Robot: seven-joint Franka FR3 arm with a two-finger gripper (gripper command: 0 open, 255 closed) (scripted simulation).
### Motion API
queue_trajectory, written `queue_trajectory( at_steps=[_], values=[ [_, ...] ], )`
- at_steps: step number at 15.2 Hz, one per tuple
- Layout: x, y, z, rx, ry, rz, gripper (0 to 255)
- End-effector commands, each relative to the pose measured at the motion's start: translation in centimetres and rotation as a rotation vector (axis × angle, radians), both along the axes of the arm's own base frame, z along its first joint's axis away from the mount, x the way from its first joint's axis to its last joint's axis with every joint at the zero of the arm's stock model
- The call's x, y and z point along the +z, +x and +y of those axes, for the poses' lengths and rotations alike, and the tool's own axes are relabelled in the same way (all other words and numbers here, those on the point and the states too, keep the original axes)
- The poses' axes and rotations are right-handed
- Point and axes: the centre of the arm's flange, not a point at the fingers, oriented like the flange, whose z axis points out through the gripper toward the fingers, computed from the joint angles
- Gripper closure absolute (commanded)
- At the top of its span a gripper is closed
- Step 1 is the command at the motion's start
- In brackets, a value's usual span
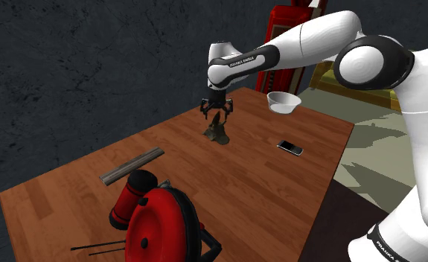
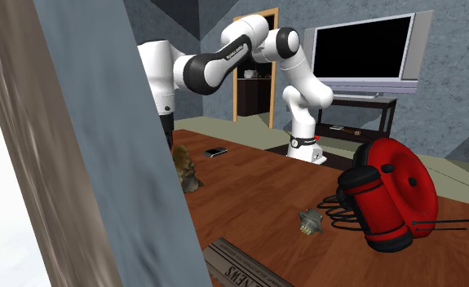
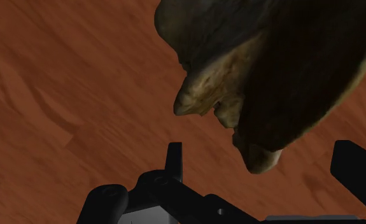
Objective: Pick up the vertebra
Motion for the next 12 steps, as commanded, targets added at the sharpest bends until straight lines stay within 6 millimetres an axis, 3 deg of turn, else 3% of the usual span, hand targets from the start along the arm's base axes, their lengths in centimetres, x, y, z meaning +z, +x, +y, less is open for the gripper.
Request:
queue_trajectory(
  at_steps=[1, 2, 12],
  values=[
    [-0.42, -0.01, -0.06, 0.0, 0.0, -0.001, 0],
    [-0.41, -0.06, -0.12, 0.0, 0.0, -0.001, 255],
    [0.11, -0.01, -0.06, 0.0, 0.0, -0.001, 255]
  ],
)
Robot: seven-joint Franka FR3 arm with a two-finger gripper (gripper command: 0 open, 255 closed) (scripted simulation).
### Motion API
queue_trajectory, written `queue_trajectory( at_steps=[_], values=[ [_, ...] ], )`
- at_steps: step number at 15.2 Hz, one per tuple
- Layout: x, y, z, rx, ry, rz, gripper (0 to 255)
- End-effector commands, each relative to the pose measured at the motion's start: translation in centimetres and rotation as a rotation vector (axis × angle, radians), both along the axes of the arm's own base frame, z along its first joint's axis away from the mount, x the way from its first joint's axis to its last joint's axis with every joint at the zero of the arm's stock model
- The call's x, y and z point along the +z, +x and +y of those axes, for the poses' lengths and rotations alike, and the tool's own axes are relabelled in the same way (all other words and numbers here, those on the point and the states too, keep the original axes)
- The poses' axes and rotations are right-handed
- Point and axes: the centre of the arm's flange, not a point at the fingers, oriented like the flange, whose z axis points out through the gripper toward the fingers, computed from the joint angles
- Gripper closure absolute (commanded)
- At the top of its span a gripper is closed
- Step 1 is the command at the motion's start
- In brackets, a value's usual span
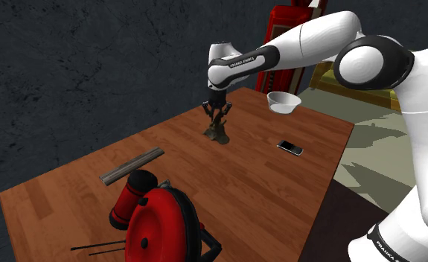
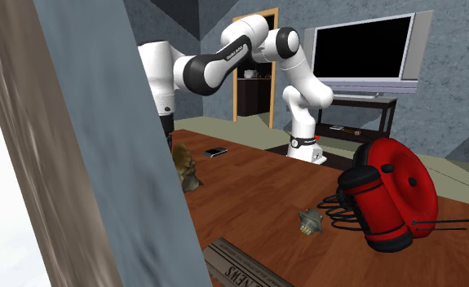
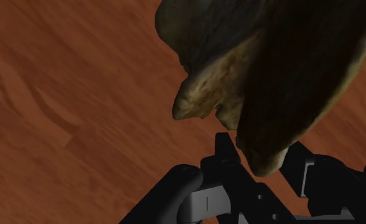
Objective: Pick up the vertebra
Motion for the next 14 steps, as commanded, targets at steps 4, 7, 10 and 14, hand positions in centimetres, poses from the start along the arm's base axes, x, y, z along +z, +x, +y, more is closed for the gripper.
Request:
queue_trajectory(
  at_steps=[4, 7, 10, 14],
  values=[
    [2.4, 0.0, 0.0, 0.0, 0.0, 0.0, 255],
    [4.0, 0.0, 0.0, 0.0, 0.0, 0.0, 255],
    [5.6, 0.0, 0.0, 0.0, 0.0, 0.0, 255],
    [7.7, 0.0, 0.0, 0.0, 0.0, 0.0, 255]
  ],
)
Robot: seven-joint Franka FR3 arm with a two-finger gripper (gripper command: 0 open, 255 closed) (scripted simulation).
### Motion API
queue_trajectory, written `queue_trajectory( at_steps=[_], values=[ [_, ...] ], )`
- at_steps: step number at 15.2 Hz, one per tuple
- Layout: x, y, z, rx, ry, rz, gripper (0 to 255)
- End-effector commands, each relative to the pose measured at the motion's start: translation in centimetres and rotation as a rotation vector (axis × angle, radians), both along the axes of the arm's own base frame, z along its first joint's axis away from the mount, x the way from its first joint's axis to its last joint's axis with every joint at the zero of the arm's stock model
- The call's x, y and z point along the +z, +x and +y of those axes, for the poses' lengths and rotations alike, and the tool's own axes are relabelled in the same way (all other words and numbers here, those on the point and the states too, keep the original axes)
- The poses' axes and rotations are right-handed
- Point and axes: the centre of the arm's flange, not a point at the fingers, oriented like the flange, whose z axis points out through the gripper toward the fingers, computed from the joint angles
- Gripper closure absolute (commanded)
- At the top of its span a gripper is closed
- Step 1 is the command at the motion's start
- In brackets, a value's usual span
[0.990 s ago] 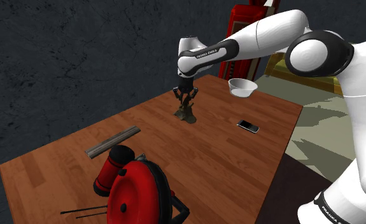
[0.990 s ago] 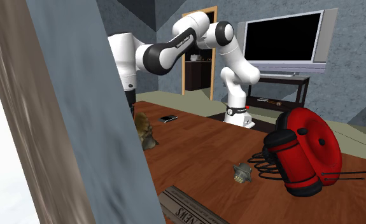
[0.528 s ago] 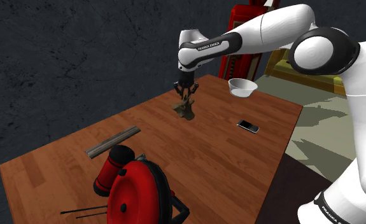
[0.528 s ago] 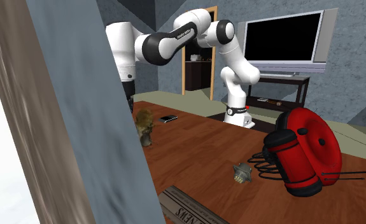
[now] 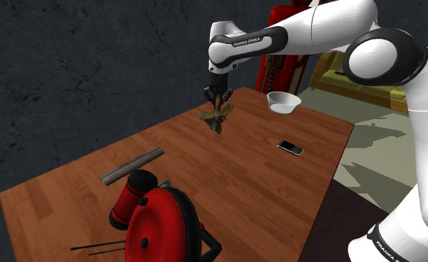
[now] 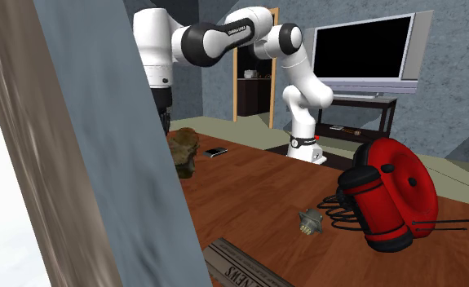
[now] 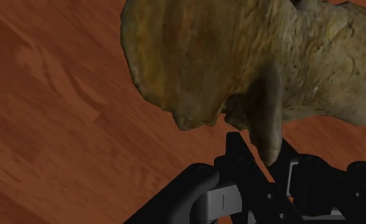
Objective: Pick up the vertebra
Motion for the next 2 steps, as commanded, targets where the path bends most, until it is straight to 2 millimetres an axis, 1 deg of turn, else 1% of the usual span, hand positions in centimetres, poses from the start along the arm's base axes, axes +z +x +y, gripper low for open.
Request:
queue_trajectory(
  at_steps=[1, 2],
  values=[
    [0.73, 0.08, -0.02, 0.0, 0.0, 0.0, 255],
    [0.73, 0.09, -0.02, 0.0, 0.0, 0.0, 255]
  ],
)
